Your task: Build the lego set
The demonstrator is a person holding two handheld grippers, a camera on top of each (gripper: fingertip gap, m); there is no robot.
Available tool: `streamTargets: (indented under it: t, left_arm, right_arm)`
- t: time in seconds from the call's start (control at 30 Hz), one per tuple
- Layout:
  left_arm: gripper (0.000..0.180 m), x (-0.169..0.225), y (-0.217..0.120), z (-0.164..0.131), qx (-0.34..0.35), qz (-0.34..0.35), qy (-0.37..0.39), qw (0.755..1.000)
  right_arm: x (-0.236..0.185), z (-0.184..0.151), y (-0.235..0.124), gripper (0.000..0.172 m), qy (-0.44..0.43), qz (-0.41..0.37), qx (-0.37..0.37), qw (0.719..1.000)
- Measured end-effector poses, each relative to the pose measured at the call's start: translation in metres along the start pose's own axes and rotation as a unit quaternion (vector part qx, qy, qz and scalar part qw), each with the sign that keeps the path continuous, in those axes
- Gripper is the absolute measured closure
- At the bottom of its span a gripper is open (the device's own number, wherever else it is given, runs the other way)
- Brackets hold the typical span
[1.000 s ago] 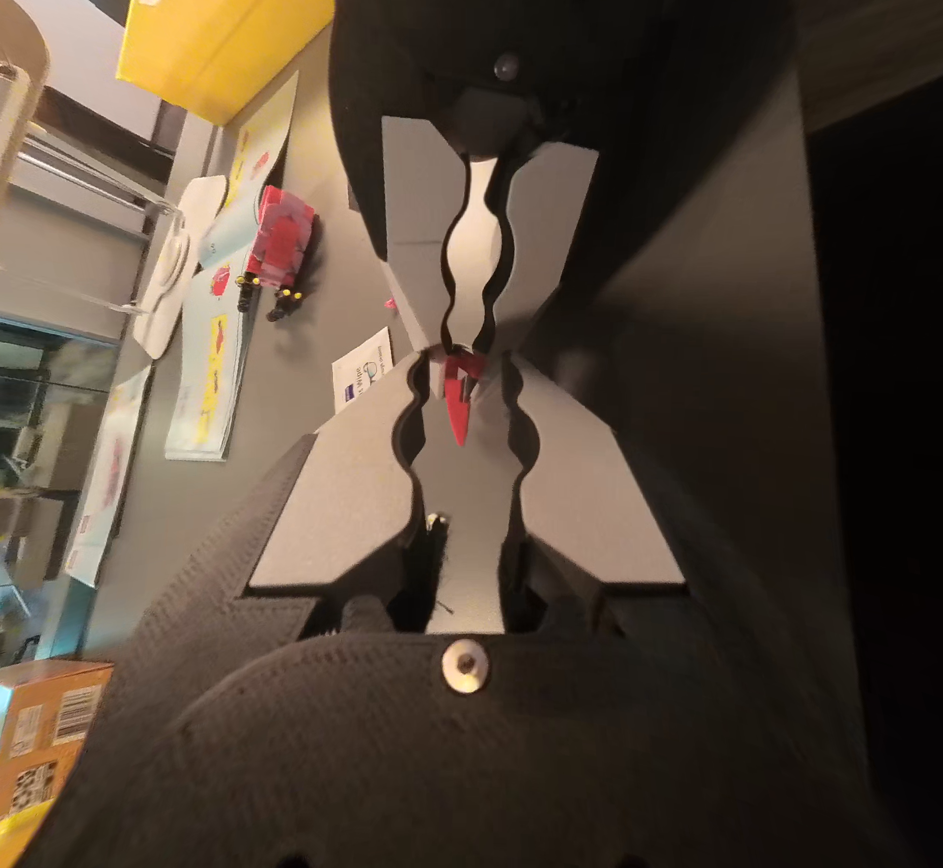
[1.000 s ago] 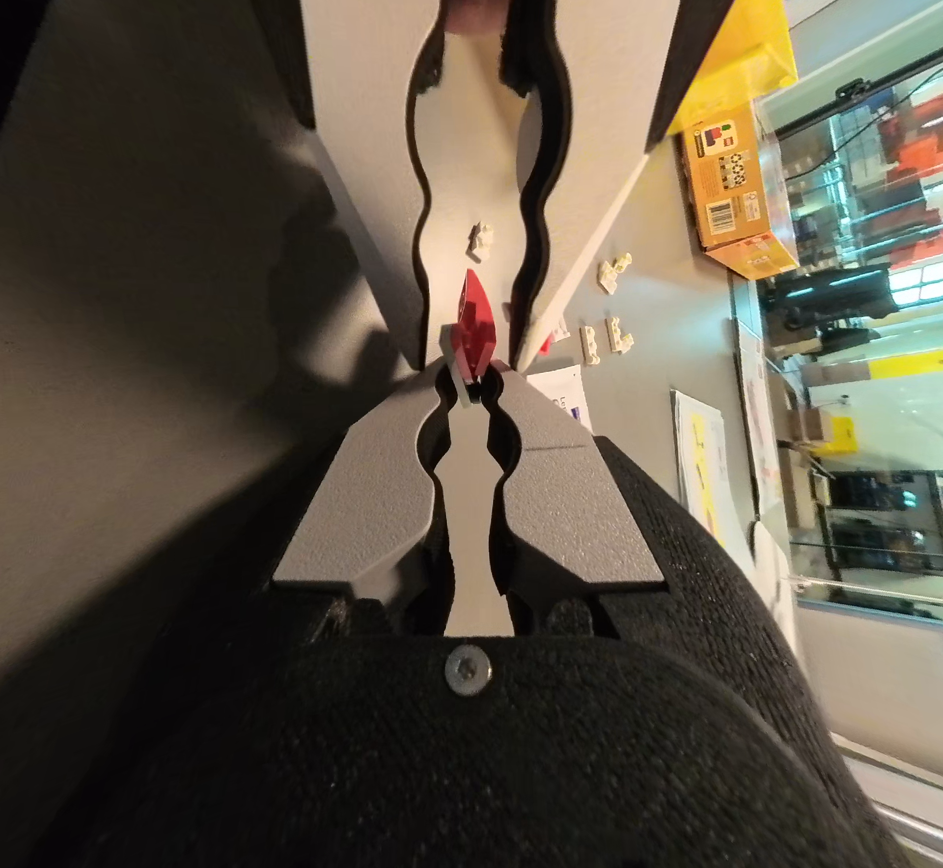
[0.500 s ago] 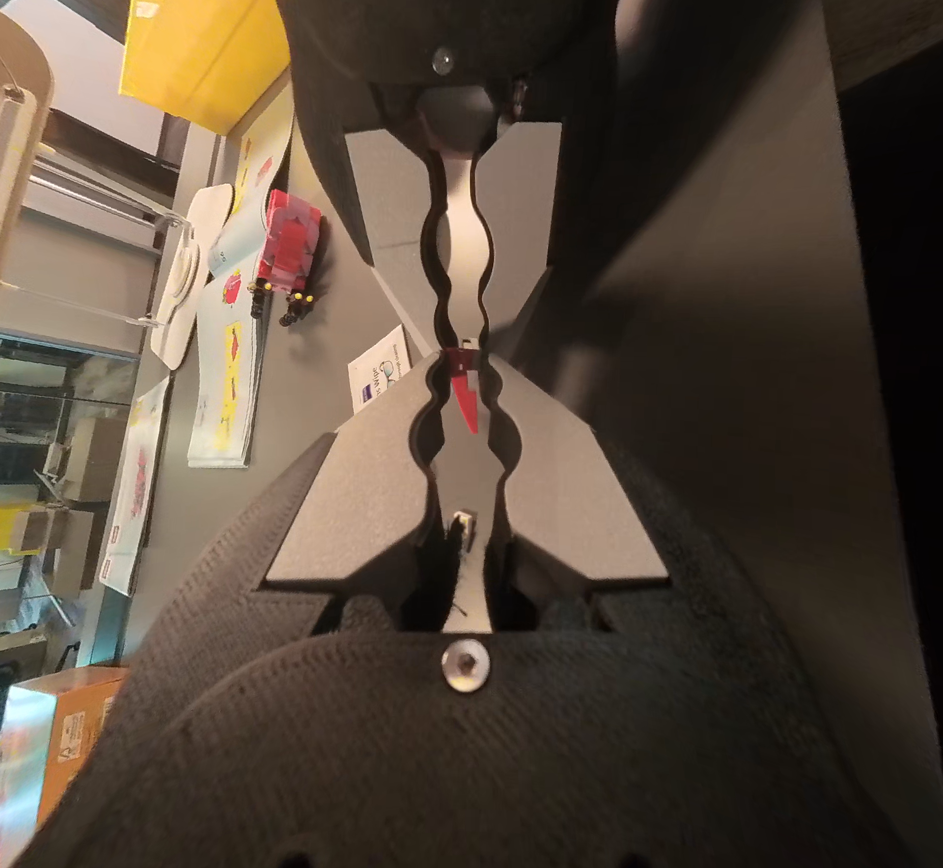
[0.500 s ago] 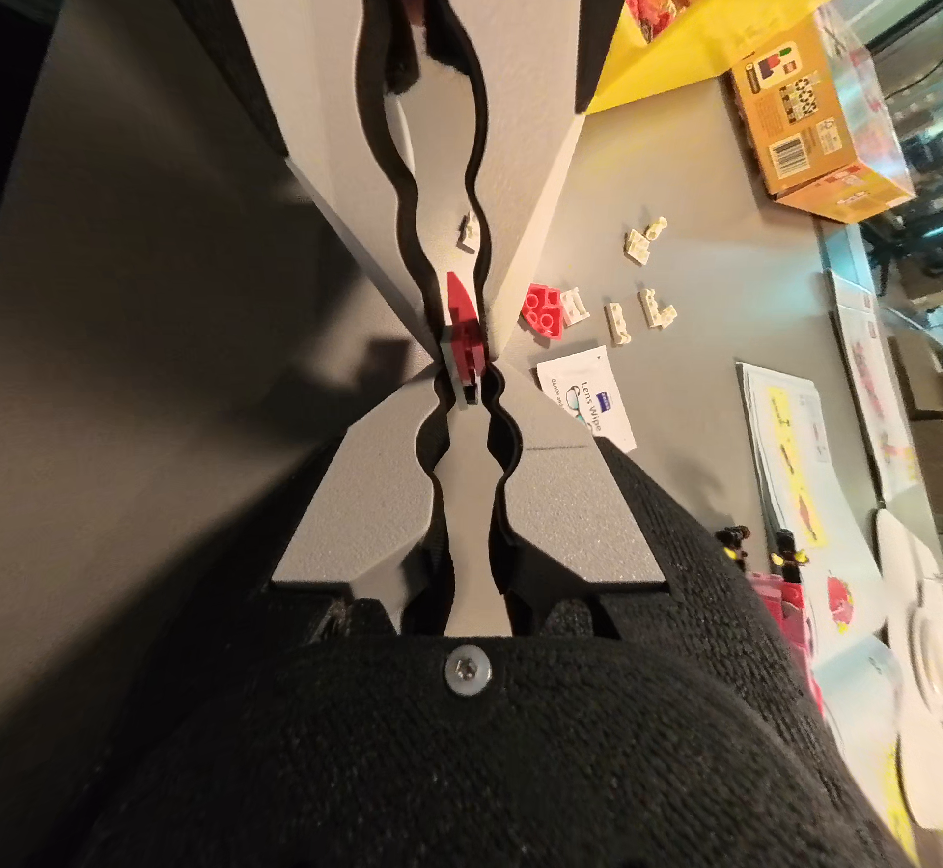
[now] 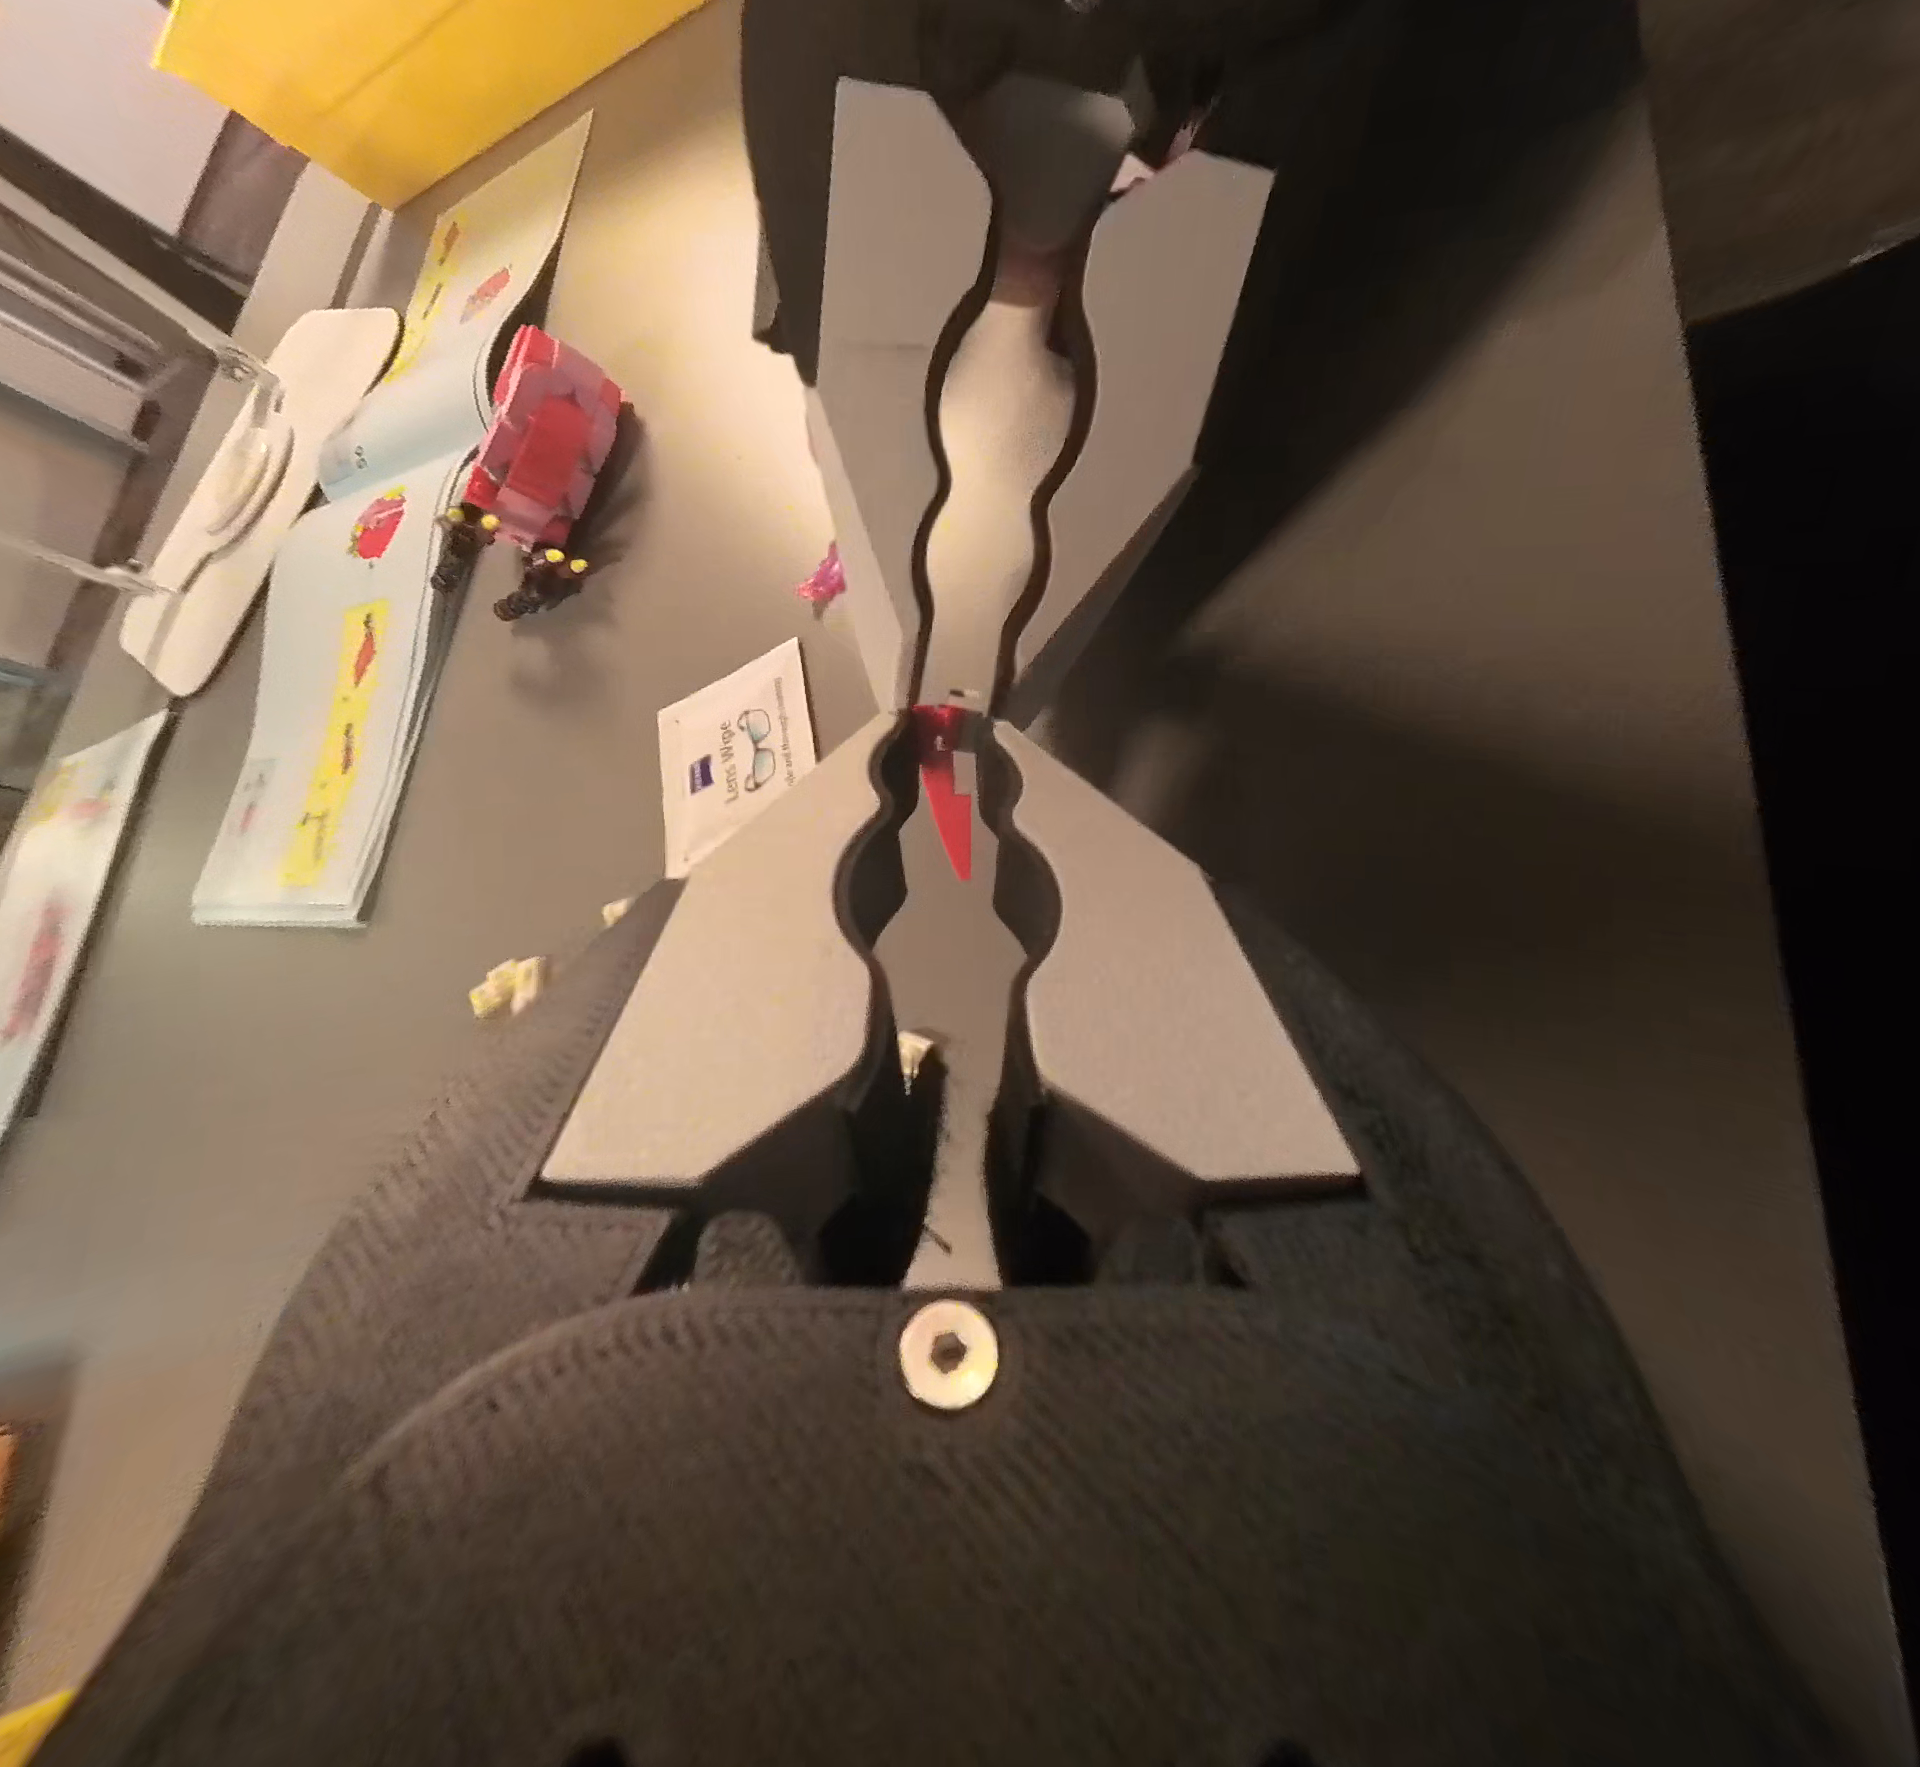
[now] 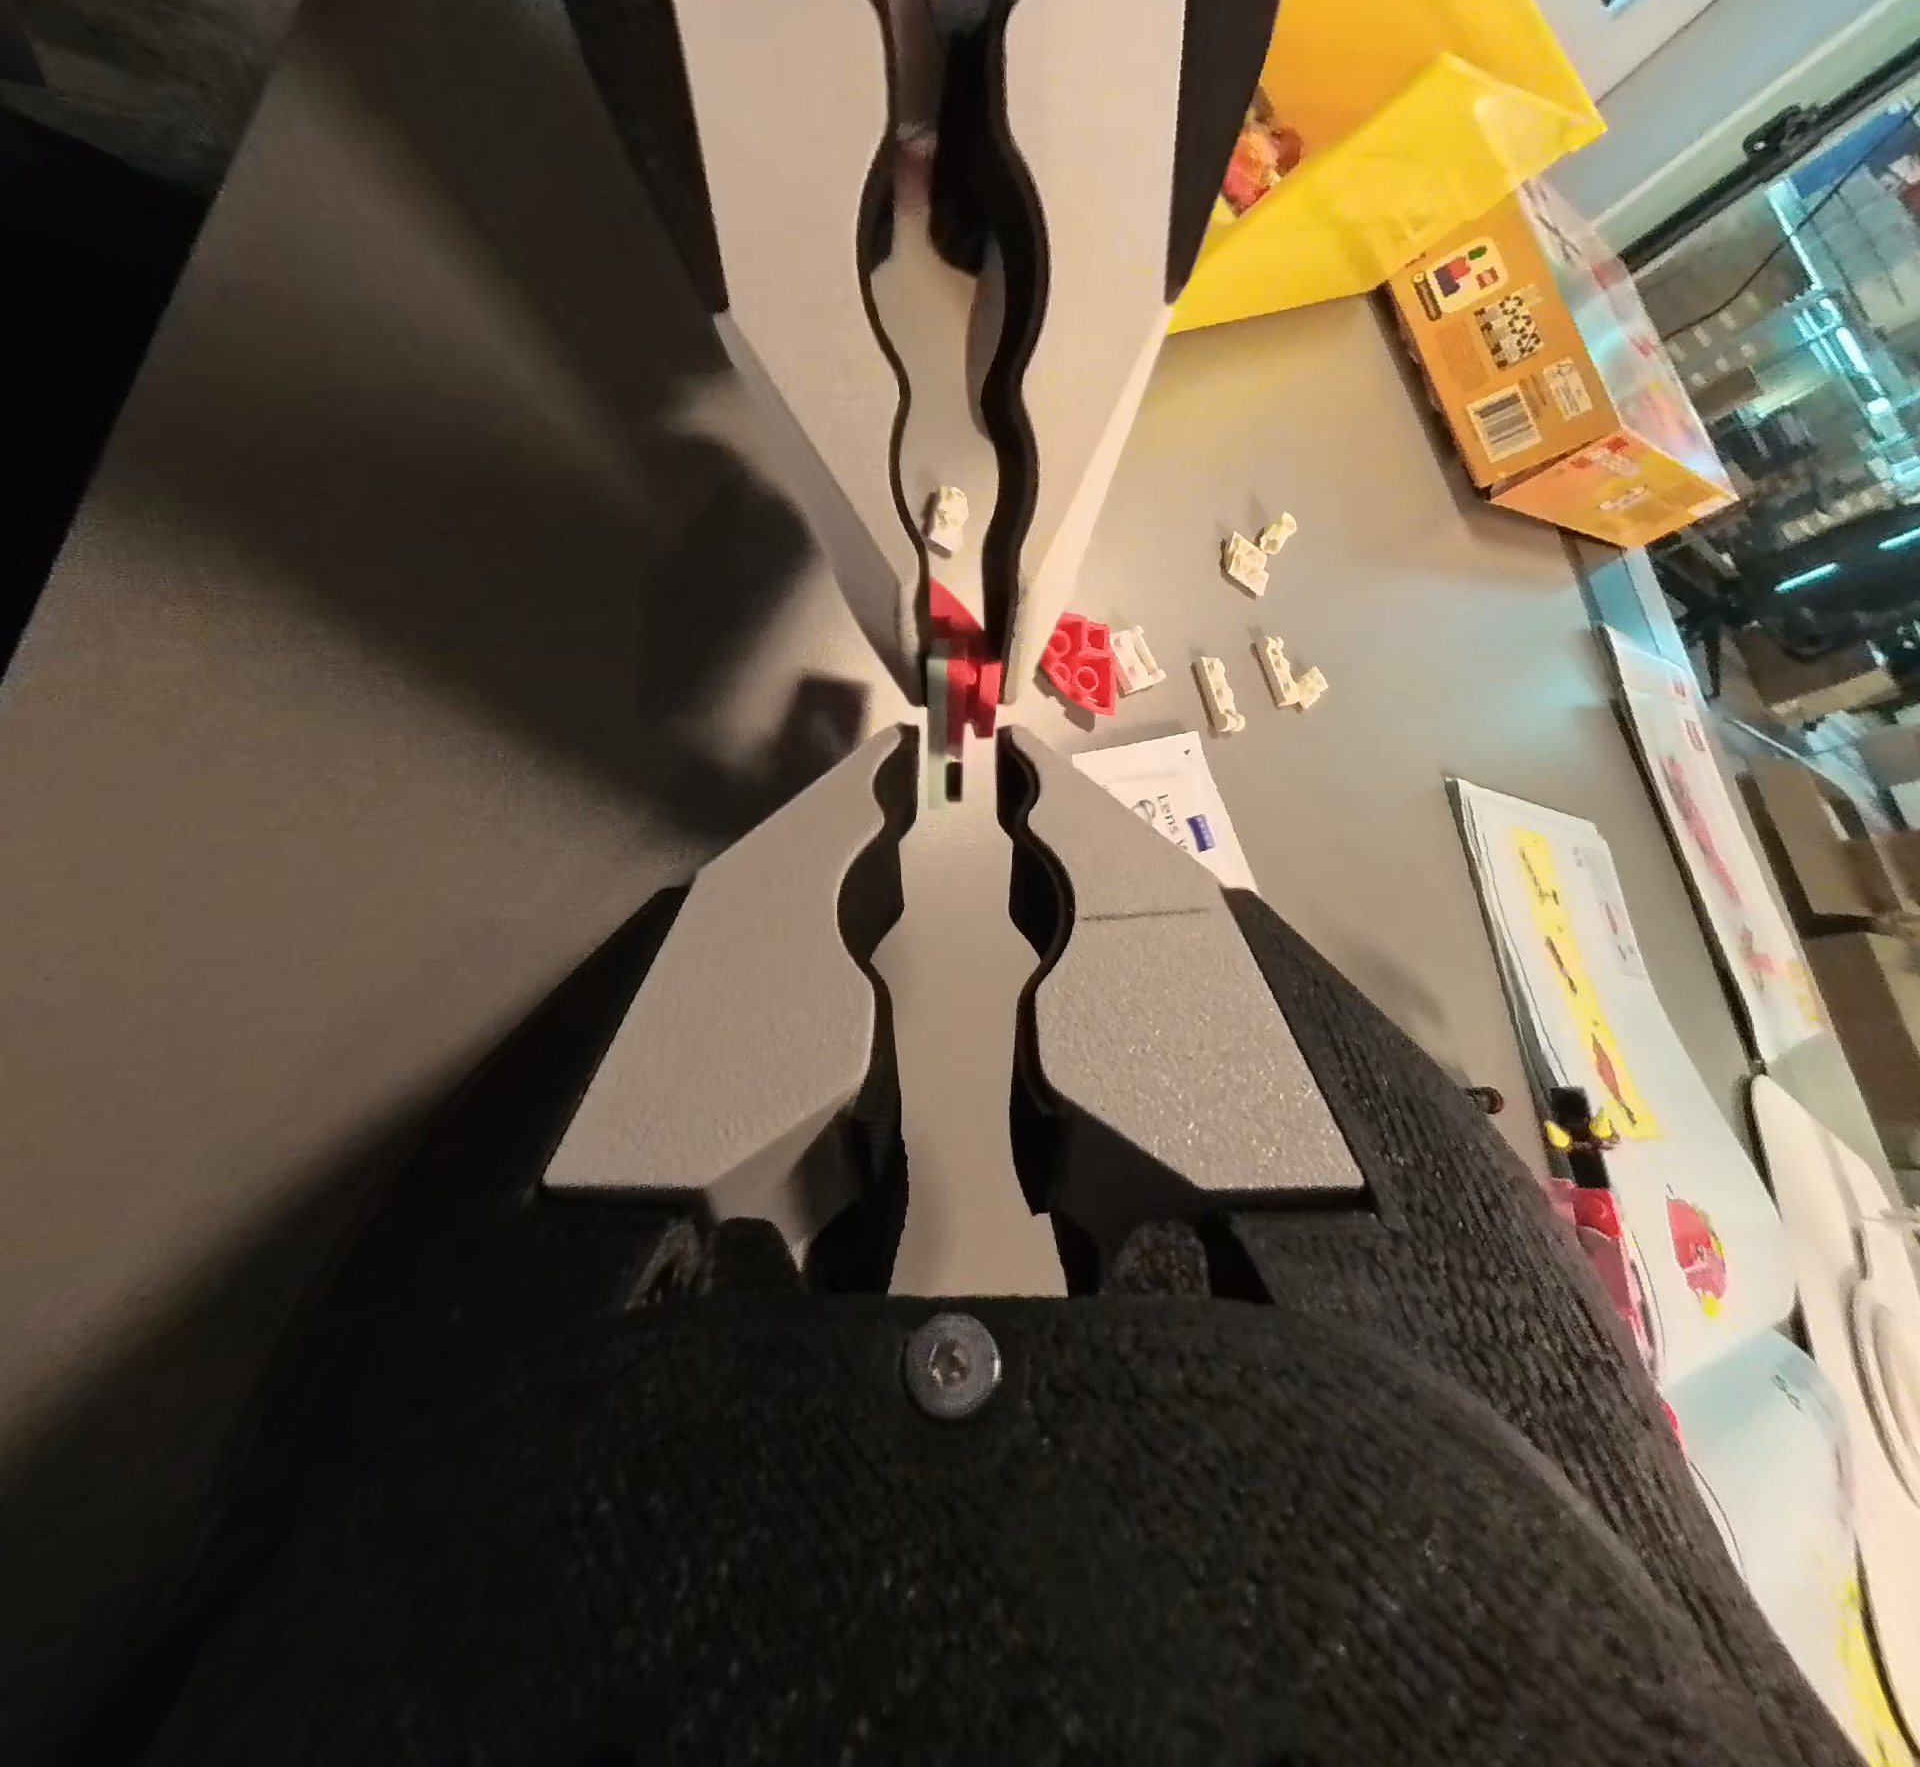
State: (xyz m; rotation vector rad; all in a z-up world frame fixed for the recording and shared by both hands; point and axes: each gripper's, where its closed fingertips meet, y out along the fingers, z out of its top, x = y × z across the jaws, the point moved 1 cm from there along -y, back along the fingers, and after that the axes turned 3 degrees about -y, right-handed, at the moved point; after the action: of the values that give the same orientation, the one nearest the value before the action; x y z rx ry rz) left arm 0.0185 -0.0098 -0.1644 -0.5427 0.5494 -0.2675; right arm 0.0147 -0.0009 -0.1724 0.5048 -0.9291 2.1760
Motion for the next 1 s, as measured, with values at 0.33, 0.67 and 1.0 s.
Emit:
streamTargets:
  t: [0.33, 0.67, 1.0]
  left_arm:
    - [0.171, 0.0018, -0.0024, -0.0045, 0.044, -0.042, -0.067, 0.996]
    - [0.171, 0.0043, -0.0011, -0.0066, 0.042, -0.067, -0.057, 0.995]
    - [0.171, 0.0031, 0.0008, -0.0079, 0.034, -0.059, -0.060, 0.996]
  right_arm:
    - [-0.0068, -0.0040, 0.0046, 0.167, 0.032, 0.062, -0.022, 0.997]
    - [-0.0098, -0.0054, 0.0071, 0.167, 0.059, 0.105, -0.032, 0.992]
    - [-0.0043, -0.0002, 0.0090, 0.160, 0.065, 0.072, -0.012, 0.995]
